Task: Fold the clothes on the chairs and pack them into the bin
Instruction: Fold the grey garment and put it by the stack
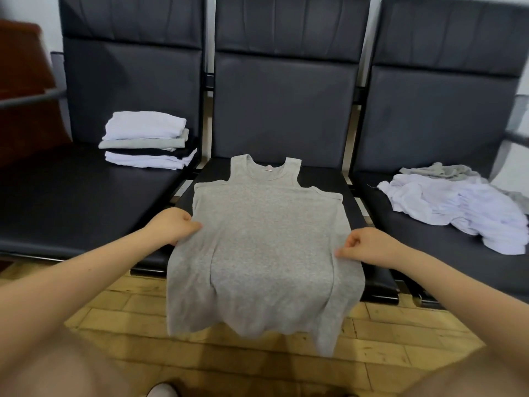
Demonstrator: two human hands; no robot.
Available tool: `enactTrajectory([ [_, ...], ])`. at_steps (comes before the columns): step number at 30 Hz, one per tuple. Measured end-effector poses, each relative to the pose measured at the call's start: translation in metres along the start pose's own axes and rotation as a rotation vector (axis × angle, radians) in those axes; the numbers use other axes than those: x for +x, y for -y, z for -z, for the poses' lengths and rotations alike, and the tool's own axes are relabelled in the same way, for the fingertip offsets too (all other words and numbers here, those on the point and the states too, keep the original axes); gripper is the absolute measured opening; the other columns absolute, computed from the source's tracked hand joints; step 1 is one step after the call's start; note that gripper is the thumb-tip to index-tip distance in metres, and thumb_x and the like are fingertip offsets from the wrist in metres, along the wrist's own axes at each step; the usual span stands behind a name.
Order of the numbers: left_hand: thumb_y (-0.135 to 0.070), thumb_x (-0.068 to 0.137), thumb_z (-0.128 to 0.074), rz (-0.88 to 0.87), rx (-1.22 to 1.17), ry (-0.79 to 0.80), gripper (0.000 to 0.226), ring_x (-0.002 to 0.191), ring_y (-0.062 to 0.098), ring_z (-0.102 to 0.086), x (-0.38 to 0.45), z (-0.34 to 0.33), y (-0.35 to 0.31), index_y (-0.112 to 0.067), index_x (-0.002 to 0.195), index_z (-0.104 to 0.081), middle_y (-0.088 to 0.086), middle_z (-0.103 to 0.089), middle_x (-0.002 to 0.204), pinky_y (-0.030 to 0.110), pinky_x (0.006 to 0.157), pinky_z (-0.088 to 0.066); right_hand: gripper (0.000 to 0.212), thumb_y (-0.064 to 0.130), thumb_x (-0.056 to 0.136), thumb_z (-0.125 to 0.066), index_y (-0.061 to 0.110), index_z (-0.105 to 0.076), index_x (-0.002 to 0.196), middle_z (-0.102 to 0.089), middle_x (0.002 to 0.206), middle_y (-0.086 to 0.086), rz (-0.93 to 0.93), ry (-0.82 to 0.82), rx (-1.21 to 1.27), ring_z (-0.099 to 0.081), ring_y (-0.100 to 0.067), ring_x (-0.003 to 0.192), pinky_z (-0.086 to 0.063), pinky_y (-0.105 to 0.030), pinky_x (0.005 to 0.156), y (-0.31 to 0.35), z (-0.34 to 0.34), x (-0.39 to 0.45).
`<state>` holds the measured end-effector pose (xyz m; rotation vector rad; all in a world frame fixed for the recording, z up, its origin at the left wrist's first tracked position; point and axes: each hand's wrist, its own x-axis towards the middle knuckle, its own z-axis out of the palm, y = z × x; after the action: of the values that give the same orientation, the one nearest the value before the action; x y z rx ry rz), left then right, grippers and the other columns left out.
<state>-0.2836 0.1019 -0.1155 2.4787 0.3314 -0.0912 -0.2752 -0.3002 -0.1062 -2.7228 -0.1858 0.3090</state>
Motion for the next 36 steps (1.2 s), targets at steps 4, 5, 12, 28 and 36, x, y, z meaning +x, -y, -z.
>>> enactTrajectory([
  [4,-0.029,0.091,-0.058,-0.013,-0.039,-0.034,0.037,0.057,0.022,-0.057,-0.019,0.003,0.011,-0.013,0.061,-0.043,0.01,-0.051,0.064,0.029,0.062,-0.047,0.024,0.03,0.086,-0.068,0.011,-0.06,0.075,-0.054,0.072,-0.004,0.054,0.041,-0.043,-0.047,-0.011,0.065,-0.038,-0.02,0.06,0.006,-0.004,-0.014],
  [5,-0.031,0.092,-0.056,-0.017,-0.028,-0.068,0.04,0.055,0.021,-0.058,-0.023,0.003,0.013,-0.014,0.059,-0.042,0.01,-0.053,0.062,0.029,0.061,-0.047,0.023,0.027,0.088,-0.065,0.01,-0.059,0.074,-0.054,0.072,-0.005,0.07,0.028,-0.049,-0.046,-0.011,0.064,-0.037,-0.019,0.059,0.006,-0.006,-0.016],
  [12,-0.029,0.103,-0.037,0.127,-0.465,-0.247,0.038,0.091,0.032,-0.06,-0.023,0.004,0.029,-0.003,0.086,-0.059,0.019,-0.061,0.099,0.037,0.077,-0.053,0.027,0.025,0.095,-0.053,0.01,-0.054,0.072,-0.054,0.073,-0.007,0.049,-0.022,-0.195,-0.047,-0.016,0.064,-0.038,-0.026,0.059,0.001,-0.006,-0.018],
  [28,-0.042,0.094,-0.045,-0.065,0.266,-0.279,0.039,0.062,0.018,-0.056,-0.017,-0.002,0.037,-0.012,0.072,-0.057,0.0,-0.06,0.067,0.029,0.054,-0.041,0.023,0.028,0.093,-0.053,0.011,-0.056,0.077,-0.059,0.078,-0.005,-0.053,-0.069,-0.15,-0.051,-0.015,0.07,-0.043,-0.03,0.066,-0.023,0.004,-0.011],
  [36,-0.054,0.091,-0.043,-0.046,0.293,-0.343,0.046,0.06,0.017,-0.056,-0.006,-0.01,0.02,-0.017,0.067,-0.055,-0.002,-0.055,0.061,0.026,0.05,-0.038,0.052,0.048,0.093,-0.051,0.017,-0.036,0.054,-0.036,0.052,-0.001,-0.133,-0.224,0.0,-0.039,-0.019,0.054,-0.032,-0.032,0.055,-0.012,-0.002,0.02],
])
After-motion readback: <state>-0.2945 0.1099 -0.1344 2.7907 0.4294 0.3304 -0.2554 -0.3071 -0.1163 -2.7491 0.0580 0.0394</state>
